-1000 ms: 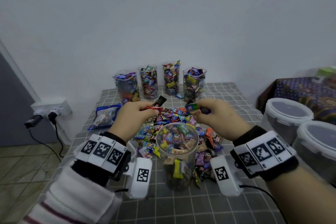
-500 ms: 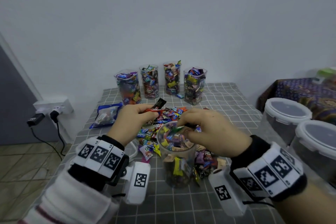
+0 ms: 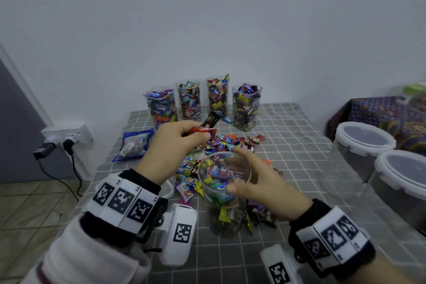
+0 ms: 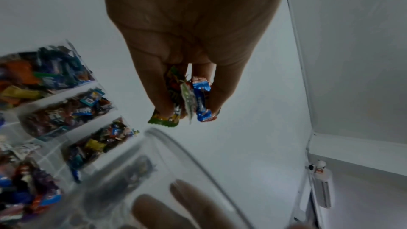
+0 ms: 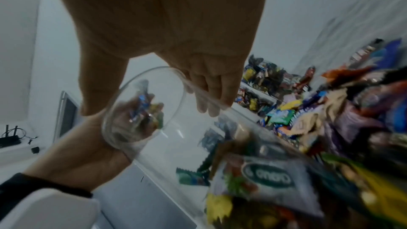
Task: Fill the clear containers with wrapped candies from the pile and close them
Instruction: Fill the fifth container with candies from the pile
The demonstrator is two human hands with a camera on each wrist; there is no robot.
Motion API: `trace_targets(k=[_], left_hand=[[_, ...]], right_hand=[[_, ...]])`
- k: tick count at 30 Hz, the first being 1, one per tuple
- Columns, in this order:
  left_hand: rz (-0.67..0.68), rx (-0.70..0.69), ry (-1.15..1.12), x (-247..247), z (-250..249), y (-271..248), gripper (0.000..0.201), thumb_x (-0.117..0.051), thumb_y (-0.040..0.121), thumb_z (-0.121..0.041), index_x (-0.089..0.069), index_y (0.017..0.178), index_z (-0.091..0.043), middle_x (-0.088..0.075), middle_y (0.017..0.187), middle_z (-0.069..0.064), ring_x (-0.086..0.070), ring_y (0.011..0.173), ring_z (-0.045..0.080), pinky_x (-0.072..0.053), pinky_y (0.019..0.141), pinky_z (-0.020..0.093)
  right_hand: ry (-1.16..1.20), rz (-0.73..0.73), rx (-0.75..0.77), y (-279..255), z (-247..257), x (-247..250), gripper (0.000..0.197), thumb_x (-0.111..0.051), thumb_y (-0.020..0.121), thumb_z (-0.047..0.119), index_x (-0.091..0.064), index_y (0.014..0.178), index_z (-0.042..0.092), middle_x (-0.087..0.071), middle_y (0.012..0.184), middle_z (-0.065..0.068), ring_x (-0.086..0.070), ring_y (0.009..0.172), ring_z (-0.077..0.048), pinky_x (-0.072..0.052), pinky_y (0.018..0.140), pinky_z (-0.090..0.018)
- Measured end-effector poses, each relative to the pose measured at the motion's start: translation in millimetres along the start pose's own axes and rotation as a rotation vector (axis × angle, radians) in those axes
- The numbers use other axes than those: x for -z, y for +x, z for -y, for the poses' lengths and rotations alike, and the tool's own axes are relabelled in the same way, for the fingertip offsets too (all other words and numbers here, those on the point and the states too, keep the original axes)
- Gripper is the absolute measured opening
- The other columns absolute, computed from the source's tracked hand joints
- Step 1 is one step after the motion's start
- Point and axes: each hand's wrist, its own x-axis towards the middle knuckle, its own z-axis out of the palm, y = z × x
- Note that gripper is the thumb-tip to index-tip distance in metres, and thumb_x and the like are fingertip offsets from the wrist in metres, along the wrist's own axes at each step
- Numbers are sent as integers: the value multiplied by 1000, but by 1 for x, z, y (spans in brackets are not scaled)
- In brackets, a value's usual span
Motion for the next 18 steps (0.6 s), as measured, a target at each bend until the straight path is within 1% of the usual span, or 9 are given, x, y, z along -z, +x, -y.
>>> trace_targets(k=[2,3,5,7,9,11,12,15,18], left_hand=[[33,-23,-24,-4,-7,-3,16,-67,85,-17,-68,80,-32,-71,86,1,-64,79,10,-51,70,21],[52,-33,-37,-6,-9,-4,17,-67,84,-16,-69,79,-32,-71,85,2,-64,78,10,-52,69,21],[100,-43,-61,-11,-11,-7,18,-68,82,-13,-71,78,-31,-73,82,0,-66,78,12,-54,74,25],[154,-44,-65,-14,-10,-10,23,-69,82,-10,-70,78,-32,-72,76,-7,-66,75,7,-54,72,20],[176,-33,-57,-18,-6,-12,32,-70,81,-8,-67,74,-39,-70,70,-12,-63,70,0,-52,68,16],[177,-20,-31,-19,-2,-13,34,-71,80,-7,-67,76,-41,-69,72,-13,-63,72,0,-53,71,18],[182,-15,-18,-19,-1,-13,32,-71,79,-7,-68,81,-39,-70,77,-12,-64,75,1,-54,74,21],[208,0,-24,-19,0,-14,27,-72,79,-6,-71,99,-24,-73,94,-2,-70,88,13,-57,81,31],[195,-5,-10,-19,0,-16,26,-71,80,-9,-71,97,-28,-74,88,4,-71,85,16,-57,81,38]], right_hand=[[50,14,3,-1,-3,-2,85,-77,49,49,-37,123,42,-50,130,13,-53,113,10,-45,85,-10],[57,12,9,-1,-4,-3,86,-78,49,48,-38,124,40,-51,131,11,-53,114,8,-45,85,-10],[50,-1,26,0,-6,-2,84,-79,49,48,-41,124,39,-53,131,9,-53,117,3,-45,88,-14],[47,-16,28,0,-7,-1,80,-78,50,49,-43,120,40,-53,130,11,-51,119,3,-45,90,-14],[52,-23,31,0,-9,-1,80,-79,50,50,-43,121,38,-52,131,11,-49,122,2,-44,94,-17],[61,-26,40,1,-11,-2,91,-82,49,52,-44,128,30,-52,133,8,-48,125,-3,-42,101,-24],[70,-27,44,1,-12,-2,94,-84,48,52,-44,129,27,-53,133,7,-49,125,-5,-42,101,-26],[63,-33,45,1,-9,-1,82,-81,50,46,-46,123,30,-58,125,10,-54,117,-2,-45,101,-27],[44,-34,53,1,-9,-1,80,-80,53,45,-46,124,30,-57,127,9,-52,120,-4,-41,105,-33]])
